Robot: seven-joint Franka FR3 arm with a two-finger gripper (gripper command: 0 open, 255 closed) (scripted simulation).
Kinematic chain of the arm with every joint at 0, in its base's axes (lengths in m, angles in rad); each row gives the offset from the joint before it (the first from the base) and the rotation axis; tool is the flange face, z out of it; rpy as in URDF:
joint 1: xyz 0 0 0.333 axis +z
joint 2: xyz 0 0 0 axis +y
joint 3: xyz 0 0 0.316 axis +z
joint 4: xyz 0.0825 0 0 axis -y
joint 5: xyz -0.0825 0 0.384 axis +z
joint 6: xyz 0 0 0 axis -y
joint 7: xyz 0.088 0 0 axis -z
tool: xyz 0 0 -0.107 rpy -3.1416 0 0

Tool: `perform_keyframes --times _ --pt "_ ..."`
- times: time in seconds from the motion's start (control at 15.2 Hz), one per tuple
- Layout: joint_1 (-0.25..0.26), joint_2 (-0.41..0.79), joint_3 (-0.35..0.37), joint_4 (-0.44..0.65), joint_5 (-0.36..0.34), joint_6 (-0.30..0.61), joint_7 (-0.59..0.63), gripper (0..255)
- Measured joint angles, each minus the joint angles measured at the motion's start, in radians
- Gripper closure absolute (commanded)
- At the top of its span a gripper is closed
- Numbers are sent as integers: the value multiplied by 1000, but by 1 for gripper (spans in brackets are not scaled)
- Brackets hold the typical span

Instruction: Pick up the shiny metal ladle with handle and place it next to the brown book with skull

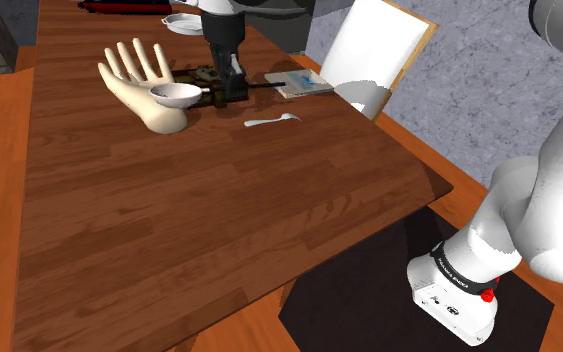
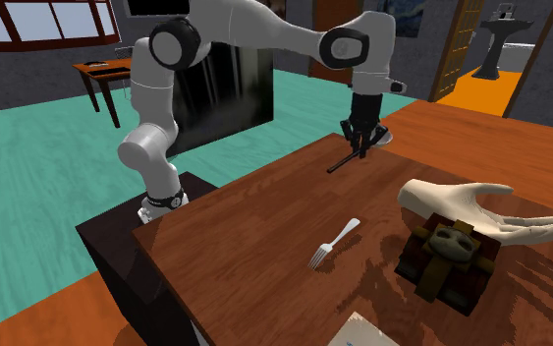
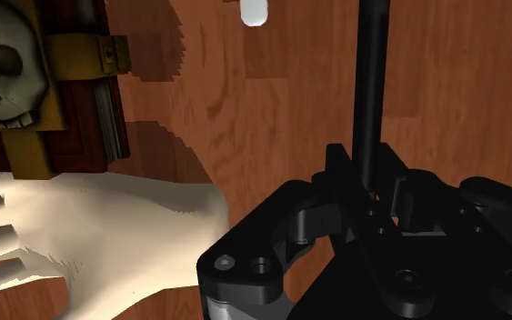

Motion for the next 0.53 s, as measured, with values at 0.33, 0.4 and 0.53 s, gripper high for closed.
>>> perform_keyframes --times 0.33,0.4,0.53 --pt "7 90 4 95 2 -7 11 255" --pt "9 94 5 88 2 3 15 255" --pt "9 97 5 68 1 27 19 255"
